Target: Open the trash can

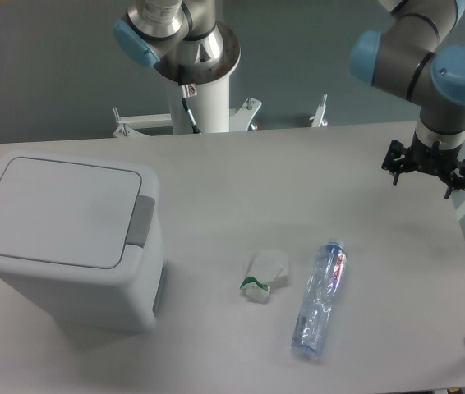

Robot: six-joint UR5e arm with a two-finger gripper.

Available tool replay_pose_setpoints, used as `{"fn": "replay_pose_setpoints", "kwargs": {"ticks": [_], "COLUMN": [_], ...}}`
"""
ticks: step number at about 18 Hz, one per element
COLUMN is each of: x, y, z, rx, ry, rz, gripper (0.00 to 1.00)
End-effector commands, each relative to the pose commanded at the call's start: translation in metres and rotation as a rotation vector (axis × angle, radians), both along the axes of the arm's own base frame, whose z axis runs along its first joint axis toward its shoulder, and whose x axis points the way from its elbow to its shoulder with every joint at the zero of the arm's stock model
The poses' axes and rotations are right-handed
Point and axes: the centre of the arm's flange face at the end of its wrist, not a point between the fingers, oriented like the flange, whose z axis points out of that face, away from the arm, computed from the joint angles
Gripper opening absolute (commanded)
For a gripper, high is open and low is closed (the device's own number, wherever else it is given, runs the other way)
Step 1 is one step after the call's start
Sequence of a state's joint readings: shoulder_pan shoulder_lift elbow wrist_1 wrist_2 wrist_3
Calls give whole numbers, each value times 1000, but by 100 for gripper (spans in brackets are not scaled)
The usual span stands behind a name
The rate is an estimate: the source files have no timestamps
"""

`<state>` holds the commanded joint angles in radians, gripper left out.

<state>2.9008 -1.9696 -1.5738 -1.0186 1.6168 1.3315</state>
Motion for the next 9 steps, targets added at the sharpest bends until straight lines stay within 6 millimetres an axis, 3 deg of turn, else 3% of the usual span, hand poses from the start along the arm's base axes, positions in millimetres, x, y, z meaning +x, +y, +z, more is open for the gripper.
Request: {"fn": "replay_pose_setpoints", "kwargs": {"ticks": [9], "x": [11], "y": [21], "z": [-3], "rx": [132], "ry": [-40], "rz": [-16], "gripper": [100]}}
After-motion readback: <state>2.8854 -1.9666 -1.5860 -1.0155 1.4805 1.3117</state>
